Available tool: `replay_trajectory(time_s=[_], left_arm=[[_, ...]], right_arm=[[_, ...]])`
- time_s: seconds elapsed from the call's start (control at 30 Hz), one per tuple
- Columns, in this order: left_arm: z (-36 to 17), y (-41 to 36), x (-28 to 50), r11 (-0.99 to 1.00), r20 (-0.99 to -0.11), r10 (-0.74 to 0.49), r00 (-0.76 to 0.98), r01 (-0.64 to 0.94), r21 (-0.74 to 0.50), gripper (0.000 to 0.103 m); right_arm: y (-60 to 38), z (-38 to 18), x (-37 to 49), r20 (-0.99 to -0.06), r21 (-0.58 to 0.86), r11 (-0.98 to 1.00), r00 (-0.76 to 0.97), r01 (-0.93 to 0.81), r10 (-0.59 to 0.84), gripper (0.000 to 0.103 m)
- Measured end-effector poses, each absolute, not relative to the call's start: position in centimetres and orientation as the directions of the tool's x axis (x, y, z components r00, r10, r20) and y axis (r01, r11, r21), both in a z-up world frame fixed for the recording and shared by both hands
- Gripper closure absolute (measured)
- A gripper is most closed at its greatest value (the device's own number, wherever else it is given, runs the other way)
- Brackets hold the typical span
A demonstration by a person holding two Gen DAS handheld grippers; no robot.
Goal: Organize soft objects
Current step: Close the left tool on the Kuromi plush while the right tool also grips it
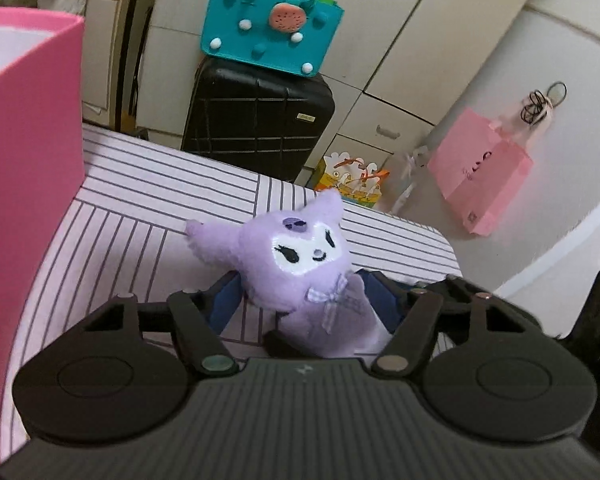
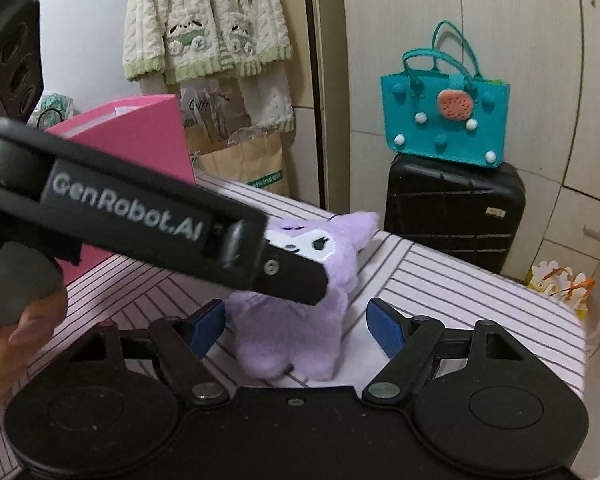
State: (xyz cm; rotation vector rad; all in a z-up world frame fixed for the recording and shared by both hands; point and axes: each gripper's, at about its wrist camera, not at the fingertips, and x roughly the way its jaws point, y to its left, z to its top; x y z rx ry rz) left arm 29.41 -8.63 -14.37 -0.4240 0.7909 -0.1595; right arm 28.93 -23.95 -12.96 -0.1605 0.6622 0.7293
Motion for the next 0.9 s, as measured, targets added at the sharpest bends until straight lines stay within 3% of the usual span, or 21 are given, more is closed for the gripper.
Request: replay_trajectory(time_s=[0.1, 0.23, 0.37, 0.9], left_arm=[[-14.9, -8.6, 29.4, 0.900, -0.656, -0.303, 0.691, -0.018, -0.435, 0.043], [-15.0, -8.6, 29.0, 0.900, -0.642, -0.308, 0.702, -0.004, -0.436, 0.045], [-15.1, -9.0, 28.6, 0.900, -0.633, -0.304, 0.712, -0.003, -0.436, 0.045], [-14.7, -9.4, 26.1, 0.892, -0.625, -0.358, 0.694, 0.055, -0.449, 0.055]], right_arm=[[-23.3, -13.2, 28.9, -0.618, 0.078, 0.748, 0.557, -0.659, 0.555, 0.040], [-23.1, -12.9, 27.9, -0.617, 0.056, 0.759, 0.575, -0.649, 0.537, 0.046], [-23.1, -12.7, 26.8, -0.622, 0.034, 0.770, 0.590, -0.637, 0.515, 0.047], [-24.3, -12.4, 25.0, -0.635, 0.192, 0.824, 0.573, -0.533, 0.518, 0.048]])
